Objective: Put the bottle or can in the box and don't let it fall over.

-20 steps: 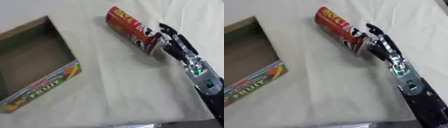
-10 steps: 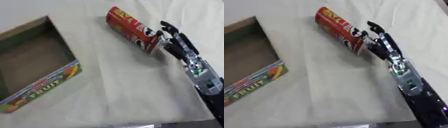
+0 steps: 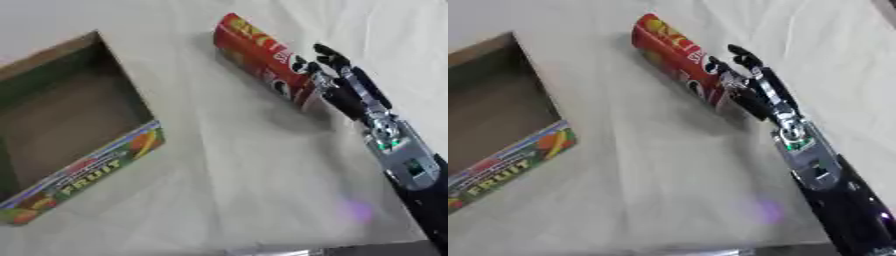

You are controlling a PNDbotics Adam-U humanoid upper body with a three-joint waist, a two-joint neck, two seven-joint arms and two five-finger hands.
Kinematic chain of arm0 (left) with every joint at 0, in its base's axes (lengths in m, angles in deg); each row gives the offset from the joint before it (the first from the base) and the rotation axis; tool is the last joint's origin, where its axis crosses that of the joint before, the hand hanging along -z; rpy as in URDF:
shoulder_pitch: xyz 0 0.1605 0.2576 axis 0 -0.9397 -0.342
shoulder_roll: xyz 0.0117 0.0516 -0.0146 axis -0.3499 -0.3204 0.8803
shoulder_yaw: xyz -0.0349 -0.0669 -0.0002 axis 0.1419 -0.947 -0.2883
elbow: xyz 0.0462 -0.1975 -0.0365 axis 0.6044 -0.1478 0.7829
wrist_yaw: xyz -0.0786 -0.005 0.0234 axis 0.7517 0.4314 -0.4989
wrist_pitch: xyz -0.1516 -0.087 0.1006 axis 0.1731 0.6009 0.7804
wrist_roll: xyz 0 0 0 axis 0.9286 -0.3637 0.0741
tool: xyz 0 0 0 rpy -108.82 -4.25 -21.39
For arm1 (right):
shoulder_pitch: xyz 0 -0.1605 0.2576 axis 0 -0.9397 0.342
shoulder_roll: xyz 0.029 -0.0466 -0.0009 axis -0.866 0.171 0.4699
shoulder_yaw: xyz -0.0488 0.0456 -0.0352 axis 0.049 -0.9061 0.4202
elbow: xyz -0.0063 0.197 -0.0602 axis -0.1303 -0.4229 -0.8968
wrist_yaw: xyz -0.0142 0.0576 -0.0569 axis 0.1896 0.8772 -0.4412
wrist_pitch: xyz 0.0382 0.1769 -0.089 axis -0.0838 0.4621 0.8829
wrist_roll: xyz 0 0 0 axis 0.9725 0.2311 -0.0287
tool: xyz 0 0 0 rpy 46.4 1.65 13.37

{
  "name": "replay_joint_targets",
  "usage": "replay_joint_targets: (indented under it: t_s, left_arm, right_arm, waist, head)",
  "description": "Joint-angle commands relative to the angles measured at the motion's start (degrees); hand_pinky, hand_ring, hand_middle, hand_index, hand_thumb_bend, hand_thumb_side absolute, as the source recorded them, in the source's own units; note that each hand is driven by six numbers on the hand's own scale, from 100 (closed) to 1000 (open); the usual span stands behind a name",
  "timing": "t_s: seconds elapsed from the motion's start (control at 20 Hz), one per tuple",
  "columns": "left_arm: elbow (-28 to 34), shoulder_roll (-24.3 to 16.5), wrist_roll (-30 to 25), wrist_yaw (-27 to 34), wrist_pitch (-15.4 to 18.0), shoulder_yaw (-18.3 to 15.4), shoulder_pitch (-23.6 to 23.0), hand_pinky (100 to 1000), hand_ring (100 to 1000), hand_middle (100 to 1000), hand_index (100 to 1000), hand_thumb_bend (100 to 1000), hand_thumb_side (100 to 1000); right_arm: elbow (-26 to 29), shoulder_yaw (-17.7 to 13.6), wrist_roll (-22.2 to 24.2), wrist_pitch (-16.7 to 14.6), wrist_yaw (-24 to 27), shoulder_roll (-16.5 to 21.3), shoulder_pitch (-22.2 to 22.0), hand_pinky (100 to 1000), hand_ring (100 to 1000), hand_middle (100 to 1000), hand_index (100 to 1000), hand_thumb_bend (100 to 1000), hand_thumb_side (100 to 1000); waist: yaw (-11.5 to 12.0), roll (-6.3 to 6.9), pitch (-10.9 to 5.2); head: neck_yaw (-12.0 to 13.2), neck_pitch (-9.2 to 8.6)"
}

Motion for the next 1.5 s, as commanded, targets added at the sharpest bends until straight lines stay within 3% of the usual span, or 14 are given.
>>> replay_joint_targets:
  t_s: [0.05,0.75,1.5]
  left_arm:
    - [0.82,-0.8,-0.15,0.17,0.17,-0.19,0.47,428,803,894,698,253,642]
    - [0.8,-0.69,-0.23,0.2,0.23,-0.15,0.48,429,803,895,697,249,643]
    - [0.83,-0.65,-0.34,0.23,0.29,-0.09,0.46,431,803,895,698,245,645]
  right_arm:
    - [0.03,-0.36,-0.72,-0.73,-1.68,0.97,0.66,635,1000,1000,1000,100,850]
    - [-1.22,0.04,-0.41,-3.73,-9.91,1.08,1.11,651,1000,1000,988,100,827]
    - [-0.46,0.51,-0.7,-5.09,-14.31,0.83,1.26,650,1000,993,979,100,804]
  waist:
    - [0.06,-0.06,-0.04]
    - [0.04,0.01,-0.11]
    - [0.11,-0.01,-0.13]
  head:
    - [-0.07,-0.91]
    - [-0.13,-1.24]
    - [-0.28,-1.31]
